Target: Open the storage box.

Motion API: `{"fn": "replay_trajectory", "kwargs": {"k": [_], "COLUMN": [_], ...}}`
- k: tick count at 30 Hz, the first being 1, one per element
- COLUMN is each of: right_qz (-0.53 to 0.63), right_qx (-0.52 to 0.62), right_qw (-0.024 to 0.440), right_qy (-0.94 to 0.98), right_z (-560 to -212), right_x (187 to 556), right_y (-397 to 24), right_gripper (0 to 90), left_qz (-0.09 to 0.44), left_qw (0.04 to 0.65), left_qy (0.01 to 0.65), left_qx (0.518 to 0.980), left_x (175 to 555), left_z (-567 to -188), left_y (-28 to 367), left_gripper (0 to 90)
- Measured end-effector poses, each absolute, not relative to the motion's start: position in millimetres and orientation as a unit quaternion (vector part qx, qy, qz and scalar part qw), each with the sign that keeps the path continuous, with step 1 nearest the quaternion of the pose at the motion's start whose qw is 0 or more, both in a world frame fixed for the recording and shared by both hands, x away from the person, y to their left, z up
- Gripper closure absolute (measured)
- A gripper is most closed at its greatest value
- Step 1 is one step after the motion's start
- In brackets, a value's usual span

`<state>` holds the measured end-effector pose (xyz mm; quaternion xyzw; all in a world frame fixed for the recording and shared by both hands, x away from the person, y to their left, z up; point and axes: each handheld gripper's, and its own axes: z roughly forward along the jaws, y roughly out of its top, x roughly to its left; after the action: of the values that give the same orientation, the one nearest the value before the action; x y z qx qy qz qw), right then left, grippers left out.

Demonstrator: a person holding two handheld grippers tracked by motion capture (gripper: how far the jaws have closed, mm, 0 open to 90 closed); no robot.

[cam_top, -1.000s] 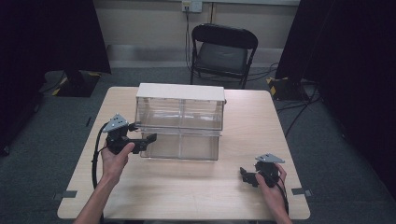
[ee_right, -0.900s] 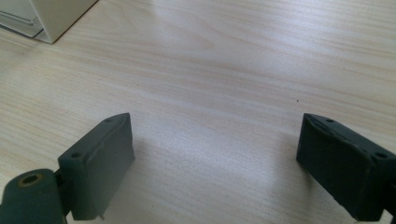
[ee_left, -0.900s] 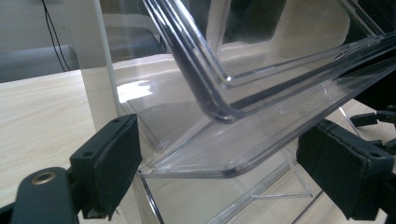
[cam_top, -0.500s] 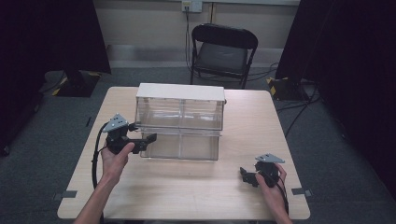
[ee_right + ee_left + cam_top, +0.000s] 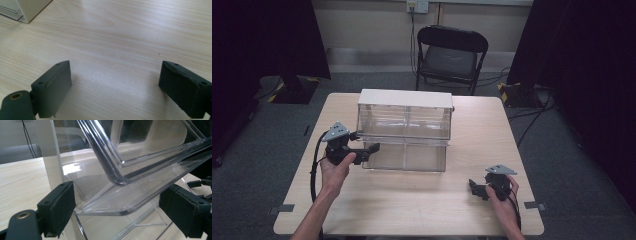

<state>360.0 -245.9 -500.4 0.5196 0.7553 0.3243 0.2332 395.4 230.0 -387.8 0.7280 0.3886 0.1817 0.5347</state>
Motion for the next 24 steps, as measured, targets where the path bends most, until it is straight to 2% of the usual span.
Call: {"fn": "replay_trajectory", "kwargs": {"k": [24], "right_qz": [0.324], "right_qx": [0.520], "right_qw": [0.233], "right_qy": [0.755], "right_z": [-500.4], "right_x": [360.0], "right_y": [-245.9], "right_gripper": [10.4], "left_qz": [0.184], "left_qw": [0.531], "left_qy": [0.389], "left_qx": [0.730], "left_x": [395.2], "left_z": [-387.2], "left_y": [230.0], "left_gripper": [13.6]}}
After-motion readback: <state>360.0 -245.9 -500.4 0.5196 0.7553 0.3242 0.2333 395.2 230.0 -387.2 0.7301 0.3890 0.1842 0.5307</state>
